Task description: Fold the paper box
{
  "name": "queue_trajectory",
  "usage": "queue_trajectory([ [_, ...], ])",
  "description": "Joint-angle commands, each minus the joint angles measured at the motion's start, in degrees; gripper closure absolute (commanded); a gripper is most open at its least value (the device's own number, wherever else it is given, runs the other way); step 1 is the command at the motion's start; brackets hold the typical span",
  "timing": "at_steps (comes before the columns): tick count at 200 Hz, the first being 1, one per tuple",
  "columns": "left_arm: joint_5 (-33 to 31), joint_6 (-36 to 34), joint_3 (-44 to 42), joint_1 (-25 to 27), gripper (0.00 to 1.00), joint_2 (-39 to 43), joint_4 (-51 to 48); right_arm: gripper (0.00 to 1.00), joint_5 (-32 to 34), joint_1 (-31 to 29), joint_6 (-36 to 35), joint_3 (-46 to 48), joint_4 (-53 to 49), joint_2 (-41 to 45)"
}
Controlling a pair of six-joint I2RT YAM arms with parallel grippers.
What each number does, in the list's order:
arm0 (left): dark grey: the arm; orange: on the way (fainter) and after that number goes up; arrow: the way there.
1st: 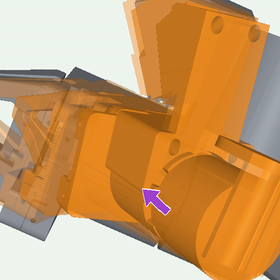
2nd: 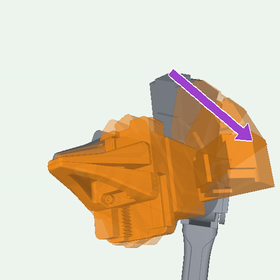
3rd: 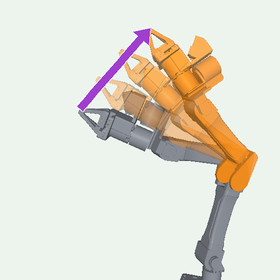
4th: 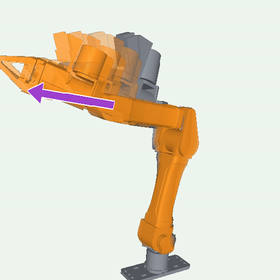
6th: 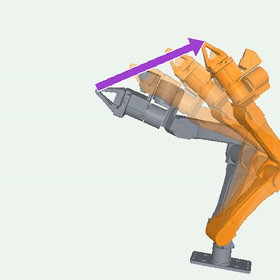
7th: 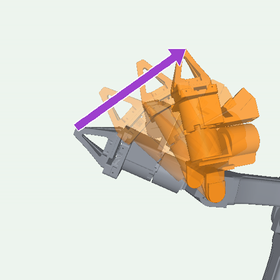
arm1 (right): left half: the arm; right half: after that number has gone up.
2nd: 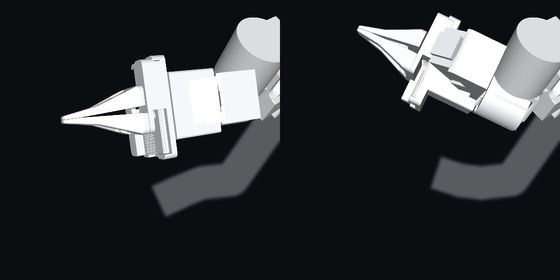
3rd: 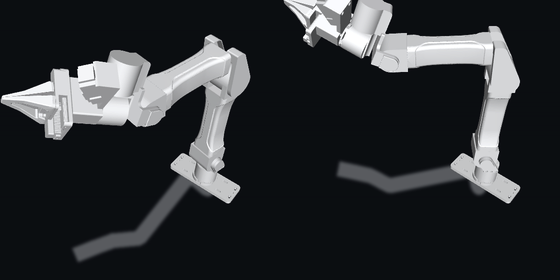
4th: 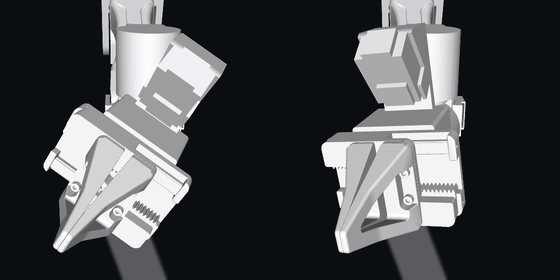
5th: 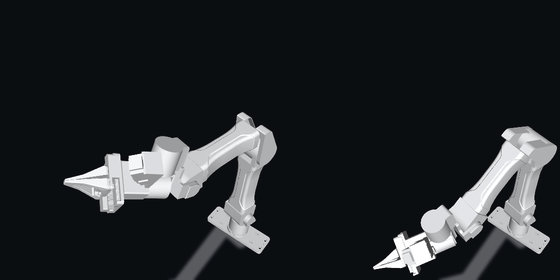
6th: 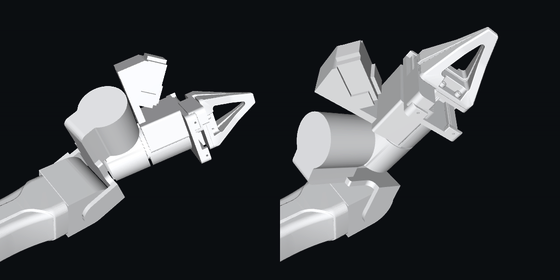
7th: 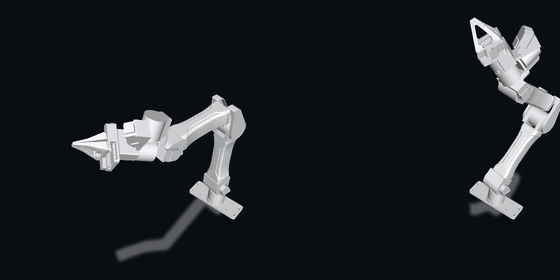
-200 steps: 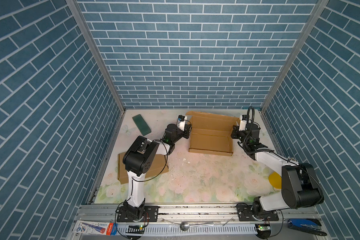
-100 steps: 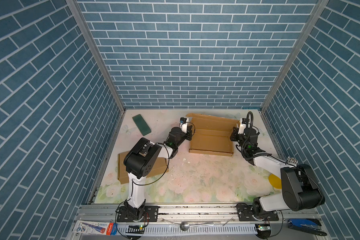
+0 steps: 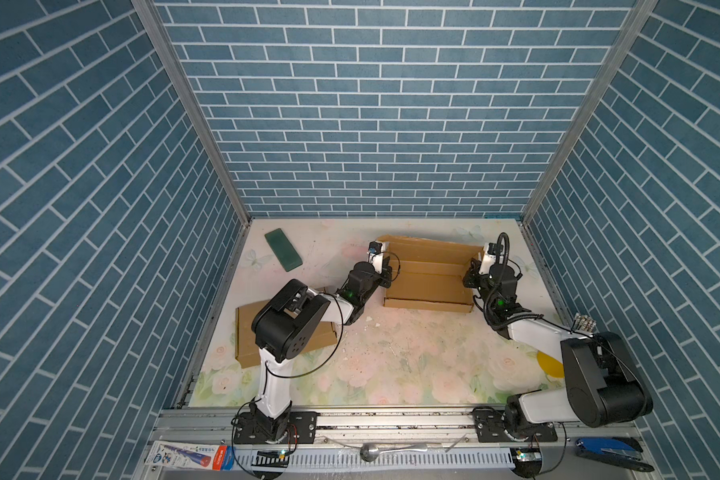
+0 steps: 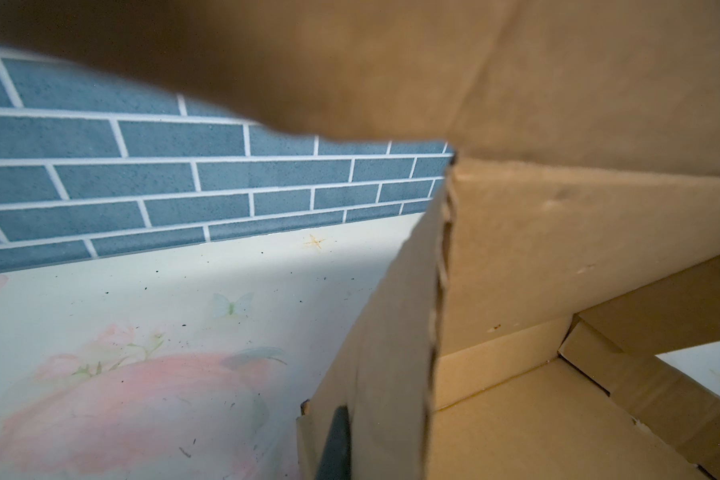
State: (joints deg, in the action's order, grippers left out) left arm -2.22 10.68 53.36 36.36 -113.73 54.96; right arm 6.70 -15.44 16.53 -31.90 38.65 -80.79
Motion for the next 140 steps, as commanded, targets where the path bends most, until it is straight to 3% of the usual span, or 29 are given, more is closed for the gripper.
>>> queue_trajectory([
  [1,9.64,-0.46,-1.24,4.79,0.98,-1.48,-6.37,1.00,-6.84,-2.31,1.13,2.85,-3.85,-0.68],
  [69,9.47,-3.91,-5.47,5.43,0.98,0.09,-10.44,1.00,-7.81,-2.14,-3.52,4.02,-8.51,2.74],
  [140,10.36,0.76,-5.70,6.56,0.98,-1.43,-9.09,1.00,-9.66,-1.98,-4.51,5.27,-11.31,4.60],
])
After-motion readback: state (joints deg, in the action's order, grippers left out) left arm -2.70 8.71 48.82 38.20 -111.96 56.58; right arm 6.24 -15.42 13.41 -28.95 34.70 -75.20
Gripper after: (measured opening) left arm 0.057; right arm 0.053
